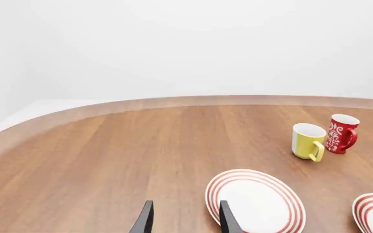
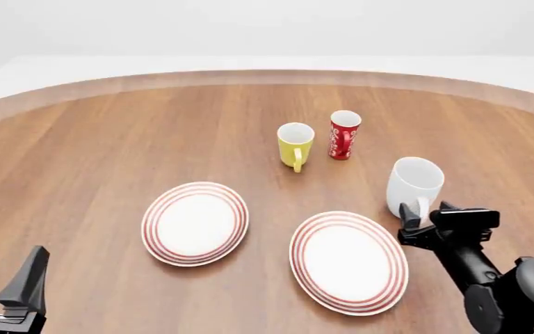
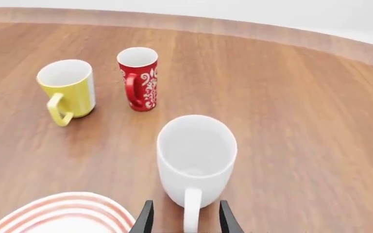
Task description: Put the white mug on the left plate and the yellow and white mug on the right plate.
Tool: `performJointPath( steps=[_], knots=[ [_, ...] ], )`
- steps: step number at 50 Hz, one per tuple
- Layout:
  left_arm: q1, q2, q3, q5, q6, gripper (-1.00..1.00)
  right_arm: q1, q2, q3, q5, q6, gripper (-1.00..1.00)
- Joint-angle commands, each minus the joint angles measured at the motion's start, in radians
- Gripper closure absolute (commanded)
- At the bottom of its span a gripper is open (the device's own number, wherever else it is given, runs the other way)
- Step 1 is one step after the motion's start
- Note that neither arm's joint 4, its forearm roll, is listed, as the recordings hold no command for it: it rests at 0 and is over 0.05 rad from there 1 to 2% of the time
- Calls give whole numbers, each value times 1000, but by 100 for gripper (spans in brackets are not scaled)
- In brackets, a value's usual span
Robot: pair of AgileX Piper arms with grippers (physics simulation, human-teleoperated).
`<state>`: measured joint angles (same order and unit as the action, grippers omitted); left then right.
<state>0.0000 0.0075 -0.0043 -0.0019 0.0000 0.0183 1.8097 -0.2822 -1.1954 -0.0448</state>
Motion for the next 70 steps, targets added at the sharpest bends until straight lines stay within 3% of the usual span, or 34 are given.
performJointPath(
  steps=[1, 8, 9, 43, 50, 70],
  knots=[
    [0, 0, 0, 0, 0, -100, -5, 51, -22, 1, 10, -100],
    [0, 0, 0, 0, 0, -100, -9, 56, -23, 8, 16, -100],
    [0, 0, 0, 0, 0, -100, -8, 57, -23, 9, 18, 100],
    [0, 0, 0, 0, 0, -100, 36, -193, 45, 71, 75, 100],
    [0, 0, 0, 0, 0, -100, 51, -251, 61, 94, 60, 100],
    [0, 0, 0, 0, 0, -100, 136, -468, 71, 261, 56, 100]
  ],
)
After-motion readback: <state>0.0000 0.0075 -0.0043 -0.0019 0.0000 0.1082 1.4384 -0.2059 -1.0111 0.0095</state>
